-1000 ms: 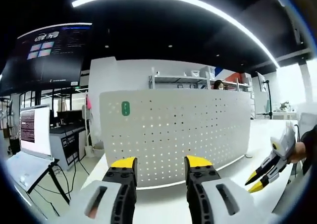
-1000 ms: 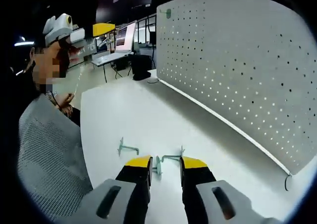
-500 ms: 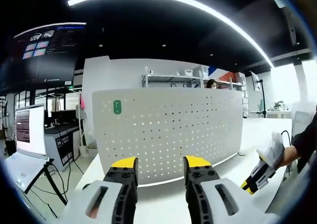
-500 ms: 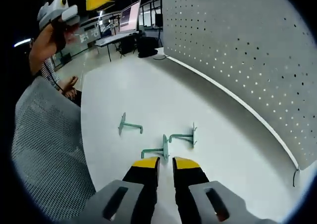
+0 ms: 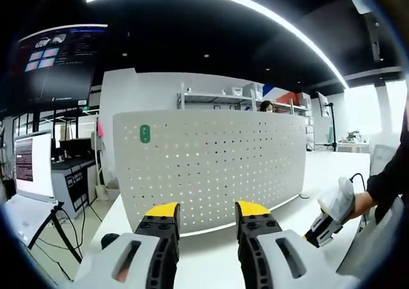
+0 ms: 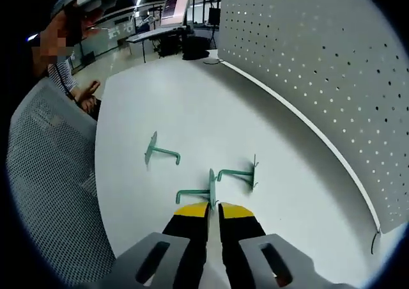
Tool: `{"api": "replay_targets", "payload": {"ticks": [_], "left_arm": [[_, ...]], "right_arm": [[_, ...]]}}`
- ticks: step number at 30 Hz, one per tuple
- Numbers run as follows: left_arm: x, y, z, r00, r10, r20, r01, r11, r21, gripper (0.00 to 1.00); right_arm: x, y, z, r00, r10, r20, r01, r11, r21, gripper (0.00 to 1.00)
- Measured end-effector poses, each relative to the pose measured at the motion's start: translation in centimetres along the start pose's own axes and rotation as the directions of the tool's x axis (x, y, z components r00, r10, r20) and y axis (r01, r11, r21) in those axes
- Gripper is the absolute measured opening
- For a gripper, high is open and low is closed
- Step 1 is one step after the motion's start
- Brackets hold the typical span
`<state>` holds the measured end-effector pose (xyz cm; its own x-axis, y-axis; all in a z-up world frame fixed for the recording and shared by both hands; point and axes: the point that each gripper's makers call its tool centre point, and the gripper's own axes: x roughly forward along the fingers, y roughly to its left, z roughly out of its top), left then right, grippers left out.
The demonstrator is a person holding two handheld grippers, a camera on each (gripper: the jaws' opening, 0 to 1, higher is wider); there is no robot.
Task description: Insert the hook assembly into the mounting plate slot until the hook locks in place.
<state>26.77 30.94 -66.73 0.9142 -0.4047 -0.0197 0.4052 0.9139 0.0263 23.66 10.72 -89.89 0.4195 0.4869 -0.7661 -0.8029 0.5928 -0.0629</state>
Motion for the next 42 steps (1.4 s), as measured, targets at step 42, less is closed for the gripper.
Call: {"api": "replay_targets", "payload": {"ticks": [42], "left_arm": [[0.4, -9.2, -4.2, 0.926, -0.352, -0.136, 0.358, 0.934, 0.02, 0.35]], "right_arm": [[-6.0, -0.9, 7.6, 0.989, -0.033, 0.144, 0.026, 0.998, 0.056, 0.0]]}}
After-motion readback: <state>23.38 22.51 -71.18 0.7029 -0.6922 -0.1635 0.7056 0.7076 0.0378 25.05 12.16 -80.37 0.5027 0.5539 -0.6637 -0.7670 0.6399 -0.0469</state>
